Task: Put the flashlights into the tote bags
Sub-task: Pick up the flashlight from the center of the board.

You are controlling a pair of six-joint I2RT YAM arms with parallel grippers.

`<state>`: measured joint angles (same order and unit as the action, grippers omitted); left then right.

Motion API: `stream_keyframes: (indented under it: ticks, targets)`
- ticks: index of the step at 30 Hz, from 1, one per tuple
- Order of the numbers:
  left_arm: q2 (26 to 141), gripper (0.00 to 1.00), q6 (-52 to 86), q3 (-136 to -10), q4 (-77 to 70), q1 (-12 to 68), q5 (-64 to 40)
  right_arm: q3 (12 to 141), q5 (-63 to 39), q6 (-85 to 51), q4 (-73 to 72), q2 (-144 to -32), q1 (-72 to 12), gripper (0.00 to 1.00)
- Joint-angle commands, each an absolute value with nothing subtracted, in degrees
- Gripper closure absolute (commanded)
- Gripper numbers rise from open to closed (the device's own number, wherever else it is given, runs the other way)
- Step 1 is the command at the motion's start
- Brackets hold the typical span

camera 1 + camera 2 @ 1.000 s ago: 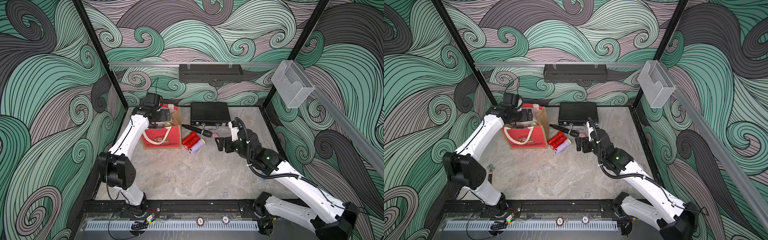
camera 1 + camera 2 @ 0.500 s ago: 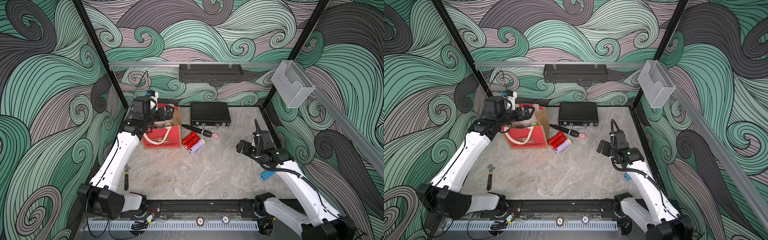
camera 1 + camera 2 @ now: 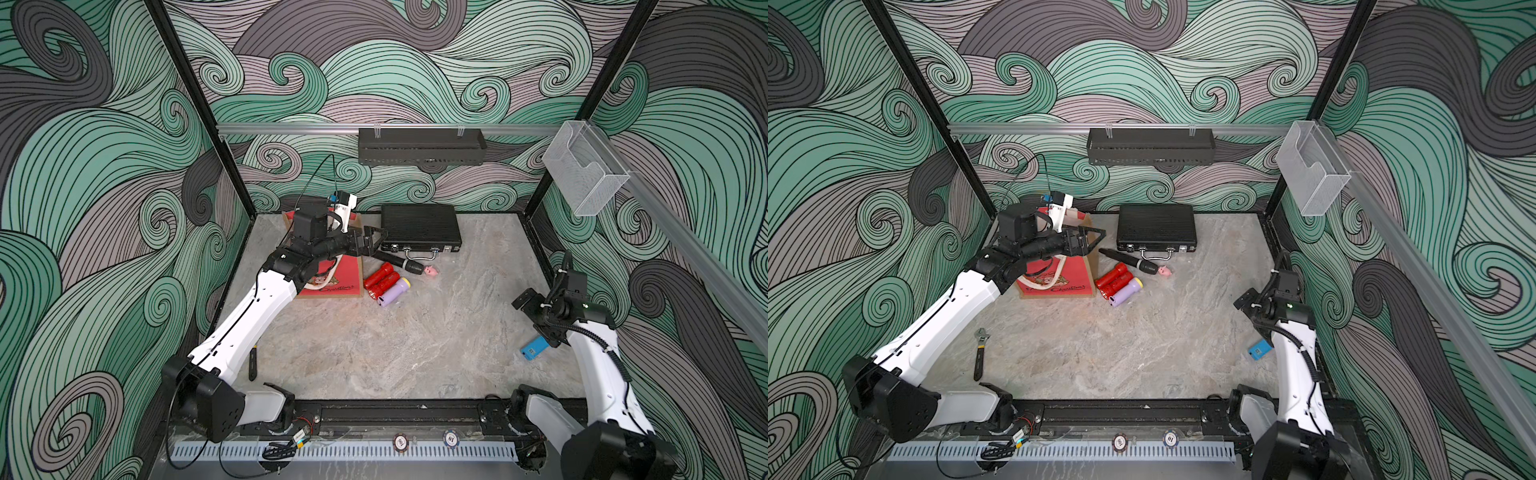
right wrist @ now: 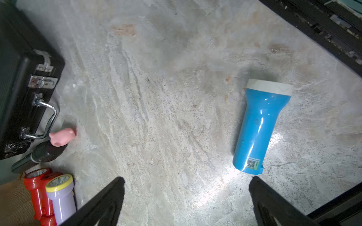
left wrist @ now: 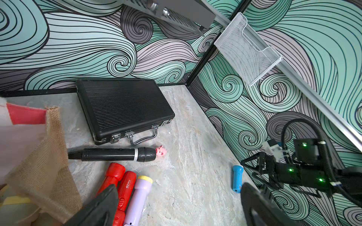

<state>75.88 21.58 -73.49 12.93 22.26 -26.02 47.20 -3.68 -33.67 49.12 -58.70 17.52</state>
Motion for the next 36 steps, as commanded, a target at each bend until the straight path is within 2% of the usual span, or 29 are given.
stream_keyframes:
  ticks: [1, 8, 11, 25, 33, 36]
  targets:
    - [75.02, 0.01, 22.66, -73.76, 9.06, 22.54, -29.20, 46.93, -4.07, -31.36, 46.40, -61.17, 20.24, 0.01]
    - [74.40, 0.01, 23.73, -72.95, 7.04, 22.56, -30.23, 44.10, -1.83, -29.07, 43.35, -65.38, 23.56, 0.01]
    - [73.68, 0.01, 23.52, -72.69, 6.80, 22.50, -29.90, 40.51, -4.03, -31.25, 39.66, -65.04, 25.47, 0.01]
    - [73.21, 0.01, 24.85, -71.91, 5.21, 22.19, -29.80, 35.69, -4.03, -30.29, 29.61, -75.59, 25.90, 0.03]
    - [73.56, 0.01, 25.79, -71.29, 4.22, 21.74, -29.88, 33.80, -3.79, -28.89, 27.93, -77.17, 26.60, 0.06]
    - [73.48, 0.01, 25.80, -70.95, 4.01, 21.60, -29.78, 33.43, -3.61, -28.30, 27.49, -77.35, 27.73, 0.10]
